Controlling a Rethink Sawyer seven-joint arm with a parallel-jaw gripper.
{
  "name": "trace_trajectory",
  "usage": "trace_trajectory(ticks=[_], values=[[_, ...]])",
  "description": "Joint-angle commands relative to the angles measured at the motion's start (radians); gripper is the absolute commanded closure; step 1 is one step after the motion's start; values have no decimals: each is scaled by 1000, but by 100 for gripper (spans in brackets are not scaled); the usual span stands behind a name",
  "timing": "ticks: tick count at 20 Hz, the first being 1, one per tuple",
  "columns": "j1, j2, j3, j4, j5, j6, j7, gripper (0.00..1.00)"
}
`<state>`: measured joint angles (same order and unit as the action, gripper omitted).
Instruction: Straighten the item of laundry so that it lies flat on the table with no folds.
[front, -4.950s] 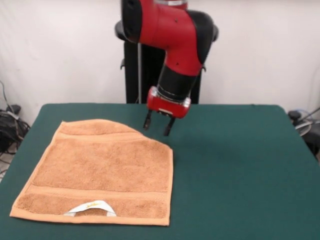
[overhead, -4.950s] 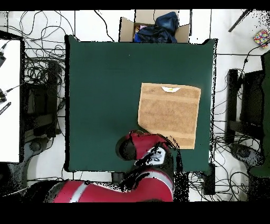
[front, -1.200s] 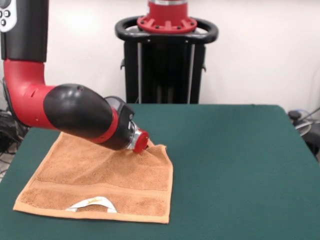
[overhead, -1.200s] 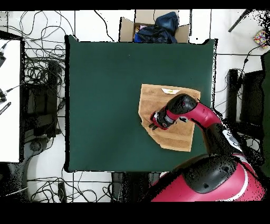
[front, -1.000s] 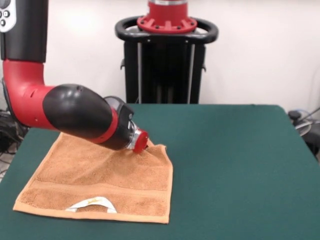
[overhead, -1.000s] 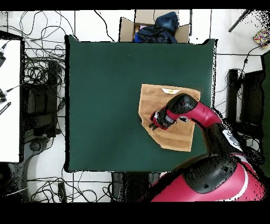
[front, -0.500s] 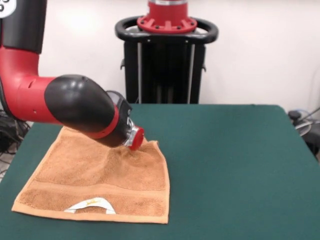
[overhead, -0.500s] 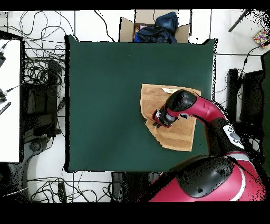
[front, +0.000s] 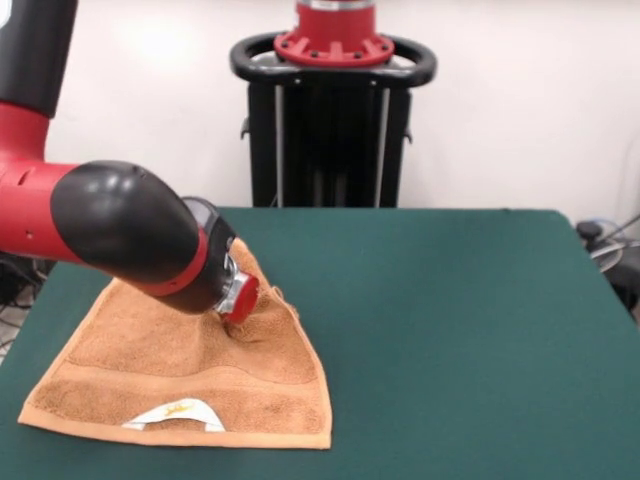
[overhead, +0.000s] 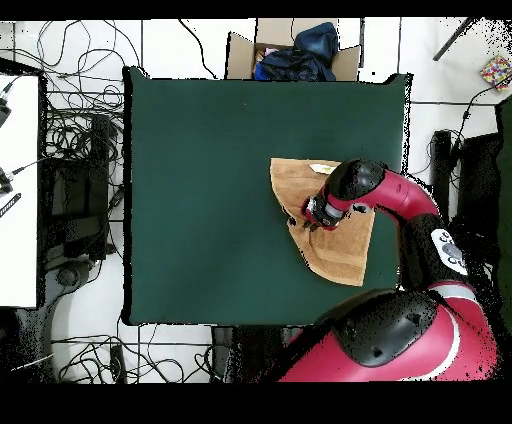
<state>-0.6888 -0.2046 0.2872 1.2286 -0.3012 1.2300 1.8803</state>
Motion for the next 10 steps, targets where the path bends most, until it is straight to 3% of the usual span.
trace_trajectory(ticks=[1, 10], values=[[11, 87, 42, -173, -97, -150, -149, 100], [14, 54, 27, -112, -120, -239, -94, 100]])
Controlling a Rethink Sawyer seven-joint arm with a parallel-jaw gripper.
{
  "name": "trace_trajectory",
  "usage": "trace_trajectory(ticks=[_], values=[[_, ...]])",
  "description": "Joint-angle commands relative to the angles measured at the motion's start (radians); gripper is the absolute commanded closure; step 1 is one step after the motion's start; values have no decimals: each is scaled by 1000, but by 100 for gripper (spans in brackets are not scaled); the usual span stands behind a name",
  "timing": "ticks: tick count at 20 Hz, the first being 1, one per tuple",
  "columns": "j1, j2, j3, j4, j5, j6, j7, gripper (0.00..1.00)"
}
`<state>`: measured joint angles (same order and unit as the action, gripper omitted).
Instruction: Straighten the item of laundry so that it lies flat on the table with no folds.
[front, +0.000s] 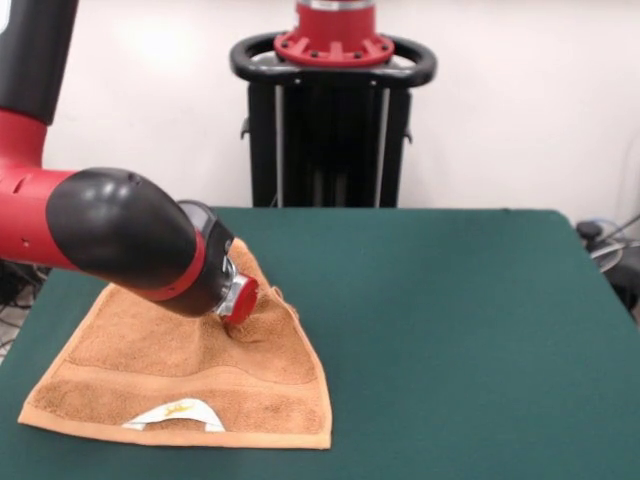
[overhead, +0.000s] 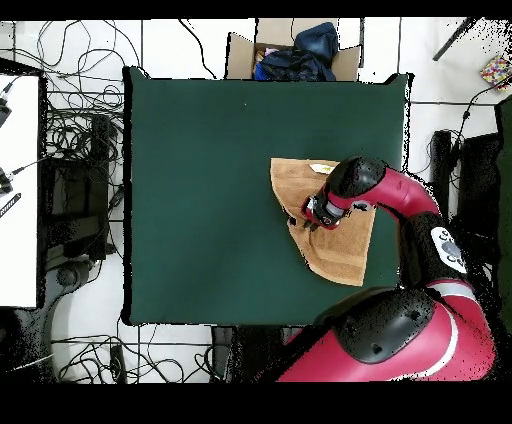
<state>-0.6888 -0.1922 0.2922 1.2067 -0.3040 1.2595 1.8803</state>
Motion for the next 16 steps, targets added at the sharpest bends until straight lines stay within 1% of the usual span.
trace_trajectory(ticks=[1, 5, 7, 9, 12, 16], values=[[16, 43, 20, -95, -120, -269, -90, 100], [23, 14, 6, -97, -132, -261, -78, 100], [25, -6, 3, -102, -138, -237, -86, 100], [22, -19, 7, -120, -142, -191, -116, 100], [13, -9, 24, -181, -153, -110, -180, 100], [0, 4, 41, -227, -167, -62, -224, 100]])
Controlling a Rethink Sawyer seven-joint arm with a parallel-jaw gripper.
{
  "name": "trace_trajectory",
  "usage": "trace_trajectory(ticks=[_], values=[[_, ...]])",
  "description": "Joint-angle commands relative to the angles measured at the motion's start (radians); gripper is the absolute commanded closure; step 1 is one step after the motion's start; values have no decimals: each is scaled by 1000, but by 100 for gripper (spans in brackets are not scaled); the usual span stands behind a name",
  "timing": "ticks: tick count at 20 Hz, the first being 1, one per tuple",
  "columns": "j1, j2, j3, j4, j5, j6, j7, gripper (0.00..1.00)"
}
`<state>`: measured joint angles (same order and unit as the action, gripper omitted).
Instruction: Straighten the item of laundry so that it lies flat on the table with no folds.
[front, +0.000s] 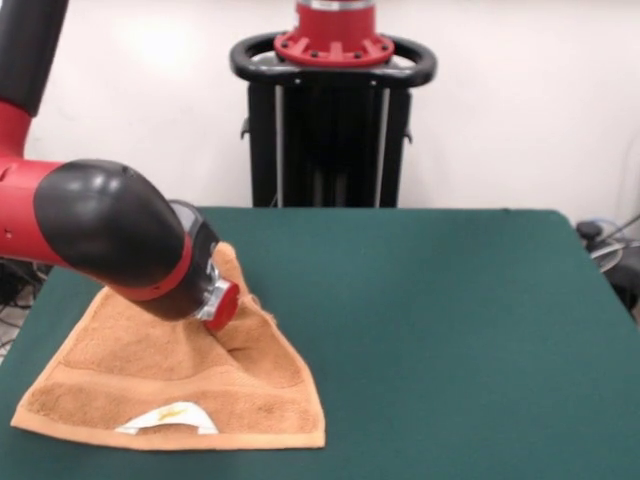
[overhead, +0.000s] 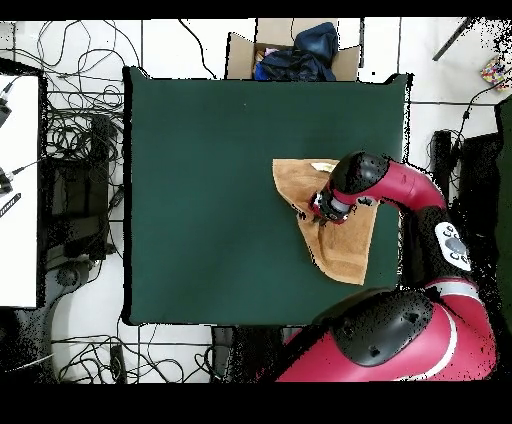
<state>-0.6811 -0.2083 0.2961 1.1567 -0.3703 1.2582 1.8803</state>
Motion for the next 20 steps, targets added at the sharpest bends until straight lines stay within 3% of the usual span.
trace_trajectory(ticks=[1, 11, 16, 17, 20], values=[[-13, 24, 42, -181, -101, -55, -235, 100], [-24, 100, 71, -296, -112, -2, -300, 100], [-30, 110, 77, -271, -96, -32, -300, 100], [-38, 107, 85, -253, -87, -52, -299, 0], [-32, 74, 75, -218, -80, -58, -264, 0]])
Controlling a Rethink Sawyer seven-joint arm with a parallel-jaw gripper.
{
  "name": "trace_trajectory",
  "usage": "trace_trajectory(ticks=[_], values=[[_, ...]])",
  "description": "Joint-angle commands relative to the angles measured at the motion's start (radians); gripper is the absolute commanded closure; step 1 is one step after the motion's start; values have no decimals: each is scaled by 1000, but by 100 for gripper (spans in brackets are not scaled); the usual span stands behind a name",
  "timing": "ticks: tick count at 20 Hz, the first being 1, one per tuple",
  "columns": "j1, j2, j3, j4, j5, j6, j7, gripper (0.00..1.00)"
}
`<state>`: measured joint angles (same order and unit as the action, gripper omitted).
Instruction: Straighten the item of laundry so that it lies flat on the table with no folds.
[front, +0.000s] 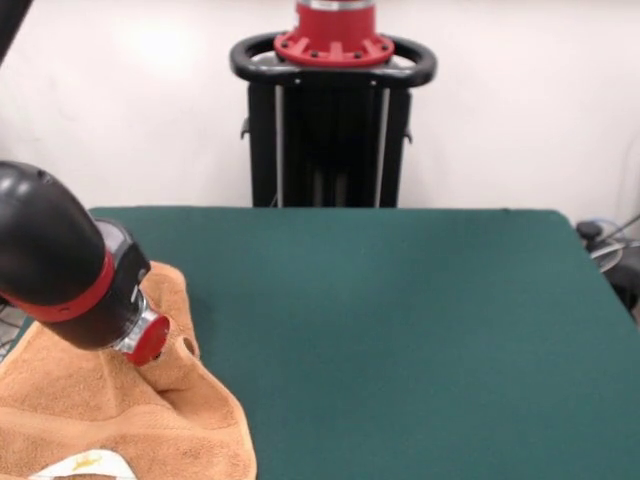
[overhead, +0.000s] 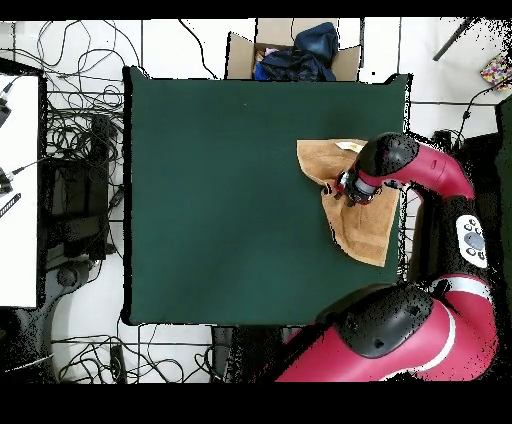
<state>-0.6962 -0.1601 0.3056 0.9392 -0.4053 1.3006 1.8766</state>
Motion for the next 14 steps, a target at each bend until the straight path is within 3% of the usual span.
trace_trajectory(ticks=[1, 9, 14], values=[[-13, 4, 64, 18, -35, -92, -246, 0], [31, -341, -8, 306, 7, -95, -76, 0], [69, -448, -39, 386, 3, -105, 13, 0]])
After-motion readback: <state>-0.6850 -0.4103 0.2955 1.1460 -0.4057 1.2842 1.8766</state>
